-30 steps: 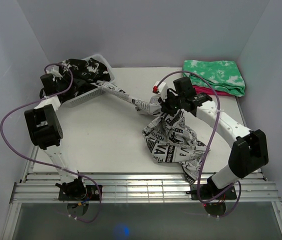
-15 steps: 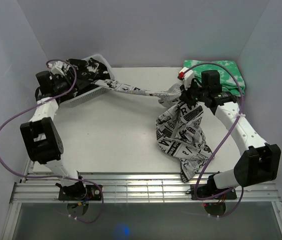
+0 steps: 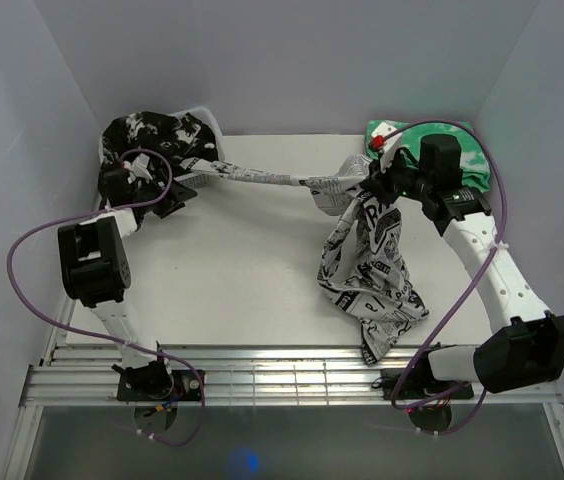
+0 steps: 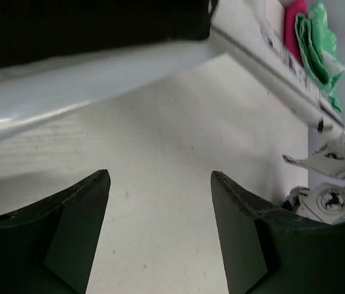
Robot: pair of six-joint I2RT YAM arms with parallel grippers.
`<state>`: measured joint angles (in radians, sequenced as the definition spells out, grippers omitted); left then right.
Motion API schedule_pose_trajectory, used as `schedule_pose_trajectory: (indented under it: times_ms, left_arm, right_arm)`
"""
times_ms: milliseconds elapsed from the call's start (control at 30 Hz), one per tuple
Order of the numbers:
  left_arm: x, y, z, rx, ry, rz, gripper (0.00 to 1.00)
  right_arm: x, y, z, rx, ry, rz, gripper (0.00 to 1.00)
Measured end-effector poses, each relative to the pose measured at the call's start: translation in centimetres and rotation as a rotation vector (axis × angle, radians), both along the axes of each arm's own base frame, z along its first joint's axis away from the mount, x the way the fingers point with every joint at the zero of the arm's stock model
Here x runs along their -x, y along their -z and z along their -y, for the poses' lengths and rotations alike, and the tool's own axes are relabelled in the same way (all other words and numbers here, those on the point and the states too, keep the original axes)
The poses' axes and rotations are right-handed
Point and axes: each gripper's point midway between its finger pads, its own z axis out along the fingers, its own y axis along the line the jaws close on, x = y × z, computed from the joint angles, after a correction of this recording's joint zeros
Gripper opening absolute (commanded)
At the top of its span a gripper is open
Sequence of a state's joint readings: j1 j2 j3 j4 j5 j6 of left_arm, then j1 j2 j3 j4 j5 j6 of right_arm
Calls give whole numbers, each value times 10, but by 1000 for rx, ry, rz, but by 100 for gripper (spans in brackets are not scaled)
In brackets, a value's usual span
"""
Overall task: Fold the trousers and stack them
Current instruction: Flatten the trousers out
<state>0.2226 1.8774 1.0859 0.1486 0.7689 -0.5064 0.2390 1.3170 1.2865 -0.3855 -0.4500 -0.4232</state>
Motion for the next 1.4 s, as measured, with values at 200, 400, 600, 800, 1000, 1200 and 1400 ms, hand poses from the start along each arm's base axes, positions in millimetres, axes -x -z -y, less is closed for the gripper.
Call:
schedule_pose_trajectory:
  times_ms: [200,400,600,800,1000,1200,1400]
  left_arm:
    - [-54,-16,-35,-25,-117,82,78]
    - [-91,-19,-92,-41,-239,122,78]
    - [-77,-24,-79,-45,-124,144,78]
    - [-28,-67,-17,-227,130,258,87]
    - [0,-83,79,-445,473,407,89]
    - [15,-1,117,-606,695,308,89]
    - [-7,66,130,-765,835,249,86]
  right_arm:
    - [9,-2,-2,35,-75,45,8]
    - [25,22,-4,99,-185,24,8]
    - [38,35,-24,125,-300,9,8]
    - [76,78,-101,167,-526,-94,43]
    - [66,102,-92,183,-425,-283,93]
    - [37,82,28,173,-95,-342,90]
    - [86,126,101,311,-57,-490,86]
